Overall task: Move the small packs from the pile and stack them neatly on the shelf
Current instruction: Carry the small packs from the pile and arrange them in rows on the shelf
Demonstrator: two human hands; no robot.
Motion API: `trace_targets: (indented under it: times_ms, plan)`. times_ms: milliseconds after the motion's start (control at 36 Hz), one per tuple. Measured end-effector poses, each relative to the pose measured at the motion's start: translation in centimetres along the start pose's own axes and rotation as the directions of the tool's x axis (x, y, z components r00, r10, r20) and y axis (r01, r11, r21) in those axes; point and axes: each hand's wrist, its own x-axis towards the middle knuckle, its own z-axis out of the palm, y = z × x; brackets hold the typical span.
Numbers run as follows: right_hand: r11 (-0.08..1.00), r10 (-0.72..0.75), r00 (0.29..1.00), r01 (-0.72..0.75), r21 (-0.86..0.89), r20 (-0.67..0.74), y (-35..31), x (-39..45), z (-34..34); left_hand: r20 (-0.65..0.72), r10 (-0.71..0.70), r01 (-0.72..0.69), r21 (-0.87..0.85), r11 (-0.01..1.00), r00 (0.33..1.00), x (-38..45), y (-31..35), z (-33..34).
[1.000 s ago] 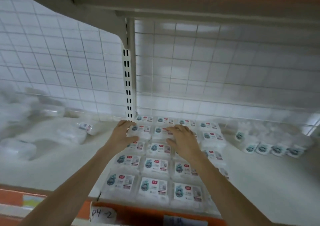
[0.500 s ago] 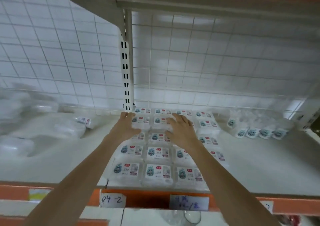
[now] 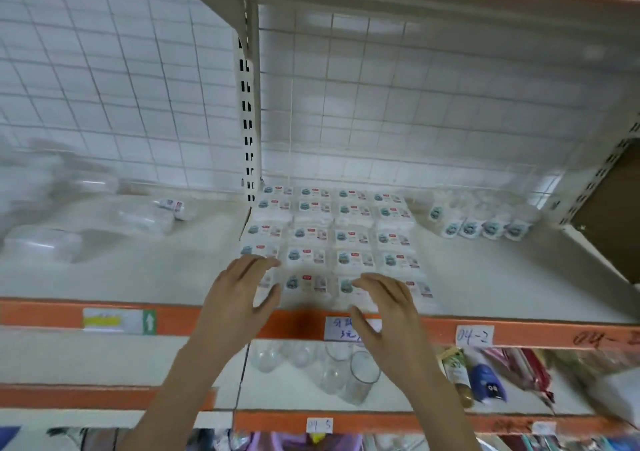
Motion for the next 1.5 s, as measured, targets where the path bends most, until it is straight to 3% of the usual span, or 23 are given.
trace_targets:
  times_ms: [83,167,306,500,667,722,833,1000,1056,1222,1333,1500]
  plan:
    - [0.999,0.019,0.999,-0.021,0.047,0.026,0.0,-4.1,0.2,-0.071,-0.017,0.018,0.009,1.000,0.997,-4.2,2.1,0.4]
    - [0.997,0.024,0.994,-0.032,0.070,0.111,-0.2,-7.2,0.7,-0.034,-0.114,0.116,0.043,0.992,0.993,-8.7,3.2,1.5]
    - [0.997,-0.055,0.965,0.041,0.059,0.255,-0.9,-10.0,1.1,0.054,-0.311,0.307,0.075,0.949,0.949,-14.8,4.2,1.3]
    - [0.975,-0.190,0.921,0.138,0.173,0.340,-4.7,-10.7,2.5,-0.020,-0.468,0.455,0.276,0.847,0.884,-19.6,5.1,-3.3]
    - [0.921,-0.383,0.789,0.286,0.265,0.480,-11.0,-11.8,5.8,-0.090,-0.629,0.600,0.432,0.674,0.772,-26.1,4.6,-8.4]
    - [0.895,-0.438,0.767,0.322,0.310,0.469,-13.7,-12.0,7.0,-0.136,-0.678,0.655,0.451,0.607,0.722,-27.6,4.4,-10.3]
    - [0.836,-0.547,0.620,0.367,0.408,0.563,-19.4,-12.7,9.2,-0.241,-0.737,0.738,0.477,0.477,0.632,-30.5,3.4,-14.0]
    - [0.770,-0.633,0.576,0.406,0.491,0.516,-27.3,-13.4,13.8,-0.327,-0.798,0.834,0.422,0.356,0.506,-34.8,-0.8,-18.9]
    - [0.762,-0.647,0.519,0.421,0.491,0.559,-30.0,-13.1,15.4,-0.332,-0.807,0.845,0.409,0.343,0.488,-35.8,-2.8,-20.5]
    - [0.789,-0.614,0.465,0.383,0.481,0.638,-37.5,-12.0,20.2,-0.290,-0.820,0.836,0.419,0.355,0.494,-38.4,-10.0,-26.4]
    - [0.833,-0.554,0.483,0.329,0.446,0.678,-41.4,-11.7,23.5,-0.272,-0.786,0.797,0.445,0.409,0.555,-39.4,-15.1,-29.5]
    - [0.877,-0.479,0.543,0.269,0.397,0.689,-44.5,-9.4,26.7,-0.115,-0.839,0.816,0.333,0.473,0.533,-38.6,-21.4,-30.9]
